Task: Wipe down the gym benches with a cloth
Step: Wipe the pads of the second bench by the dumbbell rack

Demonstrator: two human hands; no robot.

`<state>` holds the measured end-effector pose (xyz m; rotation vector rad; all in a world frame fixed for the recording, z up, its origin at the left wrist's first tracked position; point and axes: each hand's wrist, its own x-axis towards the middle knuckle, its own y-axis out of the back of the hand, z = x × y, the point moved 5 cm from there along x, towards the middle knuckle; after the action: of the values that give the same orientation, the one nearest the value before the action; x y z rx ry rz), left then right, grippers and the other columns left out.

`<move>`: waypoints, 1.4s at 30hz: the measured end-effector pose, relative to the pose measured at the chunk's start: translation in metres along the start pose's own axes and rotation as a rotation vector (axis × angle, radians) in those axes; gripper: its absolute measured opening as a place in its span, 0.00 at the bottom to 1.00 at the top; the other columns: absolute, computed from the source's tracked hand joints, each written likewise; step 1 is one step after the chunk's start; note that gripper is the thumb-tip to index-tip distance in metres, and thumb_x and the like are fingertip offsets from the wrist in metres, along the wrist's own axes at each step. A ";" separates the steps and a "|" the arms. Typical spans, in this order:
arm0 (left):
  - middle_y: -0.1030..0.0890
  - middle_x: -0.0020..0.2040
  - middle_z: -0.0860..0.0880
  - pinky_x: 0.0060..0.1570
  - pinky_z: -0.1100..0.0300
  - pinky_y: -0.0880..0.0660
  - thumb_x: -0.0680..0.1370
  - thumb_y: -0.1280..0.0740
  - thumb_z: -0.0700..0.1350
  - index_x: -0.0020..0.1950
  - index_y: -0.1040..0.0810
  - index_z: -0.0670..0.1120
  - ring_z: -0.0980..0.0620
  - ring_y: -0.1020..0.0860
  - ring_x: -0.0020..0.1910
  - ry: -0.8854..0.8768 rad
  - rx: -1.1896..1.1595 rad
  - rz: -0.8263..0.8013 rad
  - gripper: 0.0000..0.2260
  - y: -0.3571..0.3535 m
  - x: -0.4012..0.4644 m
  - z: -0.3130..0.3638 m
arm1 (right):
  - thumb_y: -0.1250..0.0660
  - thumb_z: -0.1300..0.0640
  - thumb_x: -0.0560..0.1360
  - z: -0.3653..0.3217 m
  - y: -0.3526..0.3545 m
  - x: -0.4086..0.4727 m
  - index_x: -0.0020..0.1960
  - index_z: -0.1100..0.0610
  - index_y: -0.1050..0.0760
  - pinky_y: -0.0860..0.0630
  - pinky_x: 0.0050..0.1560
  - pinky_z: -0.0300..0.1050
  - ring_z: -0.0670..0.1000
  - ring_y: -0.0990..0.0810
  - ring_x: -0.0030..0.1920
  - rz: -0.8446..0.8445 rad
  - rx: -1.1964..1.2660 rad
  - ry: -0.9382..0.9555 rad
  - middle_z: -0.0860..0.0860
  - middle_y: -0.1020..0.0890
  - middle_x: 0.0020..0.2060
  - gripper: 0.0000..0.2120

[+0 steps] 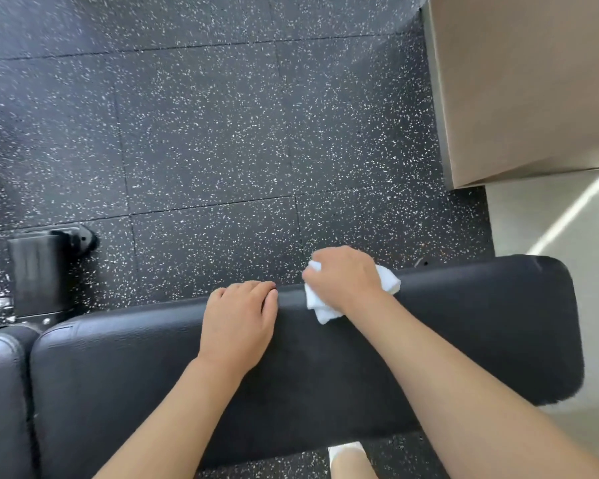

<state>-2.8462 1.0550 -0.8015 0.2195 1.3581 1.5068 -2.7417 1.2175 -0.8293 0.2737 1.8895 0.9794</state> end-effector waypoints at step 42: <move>0.18 0.57 0.50 0.54 0.48 0.25 0.86 0.49 0.54 0.61 0.25 0.48 0.44 0.21 0.58 -0.373 0.035 -0.189 0.17 -0.096 0.083 0.337 | 0.40 0.52 0.77 0.363 0.100 -0.038 0.37 0.53 0.29 0.31 0.39 0.48 0.59 0.23 0.40 0.409 0.029 -0.116 0.46 0.35 0.31 0.11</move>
<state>-2.5898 1.3087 -0.8049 0.3649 1.0750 1.2144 -2.4418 1.4481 -0.8129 0.7399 1.7771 1.1767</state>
